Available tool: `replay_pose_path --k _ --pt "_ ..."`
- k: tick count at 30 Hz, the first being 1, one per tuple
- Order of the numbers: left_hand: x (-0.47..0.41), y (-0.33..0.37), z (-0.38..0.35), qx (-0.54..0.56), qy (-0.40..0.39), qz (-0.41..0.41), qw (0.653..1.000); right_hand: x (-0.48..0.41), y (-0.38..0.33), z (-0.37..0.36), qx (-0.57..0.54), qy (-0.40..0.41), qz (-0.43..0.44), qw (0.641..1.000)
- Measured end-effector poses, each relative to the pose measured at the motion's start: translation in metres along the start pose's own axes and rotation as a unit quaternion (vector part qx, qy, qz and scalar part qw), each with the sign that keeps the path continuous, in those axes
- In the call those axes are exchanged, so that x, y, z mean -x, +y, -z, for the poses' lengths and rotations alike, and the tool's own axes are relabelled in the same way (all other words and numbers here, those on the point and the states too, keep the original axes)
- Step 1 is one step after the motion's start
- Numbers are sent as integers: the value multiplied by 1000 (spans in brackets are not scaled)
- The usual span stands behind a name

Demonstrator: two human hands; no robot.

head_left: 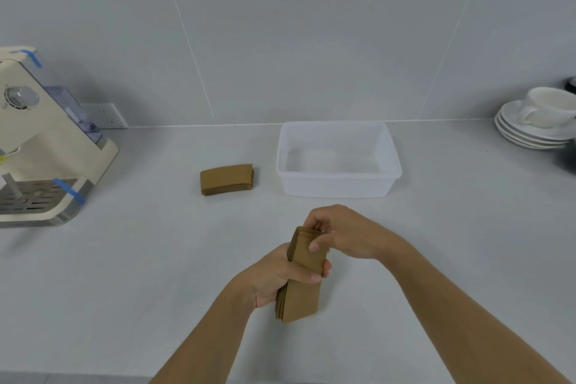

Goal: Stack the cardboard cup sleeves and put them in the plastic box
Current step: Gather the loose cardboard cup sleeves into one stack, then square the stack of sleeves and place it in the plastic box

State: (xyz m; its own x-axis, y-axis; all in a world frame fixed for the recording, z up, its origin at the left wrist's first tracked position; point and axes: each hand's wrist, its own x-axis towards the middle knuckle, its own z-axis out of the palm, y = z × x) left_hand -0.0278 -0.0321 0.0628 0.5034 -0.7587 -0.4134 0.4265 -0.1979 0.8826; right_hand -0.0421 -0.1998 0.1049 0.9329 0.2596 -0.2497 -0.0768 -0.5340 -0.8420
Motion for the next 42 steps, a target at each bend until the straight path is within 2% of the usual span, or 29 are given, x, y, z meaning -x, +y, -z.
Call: replay_pose_path --k 4,8,13,17,25,32,42 --pt "-3 8 2 -47 63 -17 997 3 4 5 -17 38 8 999" --pt "1 16 13 -123 122 -44 984 8 9 19 -85 130 18 988" --pt "7 10 25 -76 231 -130 961 8 19 30 -251 221 30 942" --pt "5 -1 17 -51 248 -166 953 5 24 25 -299 280 19 912" --pt "-5 -11 4 -81 314 -190 927 0 30 10 -355 281 -7 891" --pt "-9 -18 3 -66 362 -208 906 -2 37 0 -378 286 -30 880" --pt "-9 -16 6 -15 437 -215 873 -13 33 -10 -354 275 -25 894"
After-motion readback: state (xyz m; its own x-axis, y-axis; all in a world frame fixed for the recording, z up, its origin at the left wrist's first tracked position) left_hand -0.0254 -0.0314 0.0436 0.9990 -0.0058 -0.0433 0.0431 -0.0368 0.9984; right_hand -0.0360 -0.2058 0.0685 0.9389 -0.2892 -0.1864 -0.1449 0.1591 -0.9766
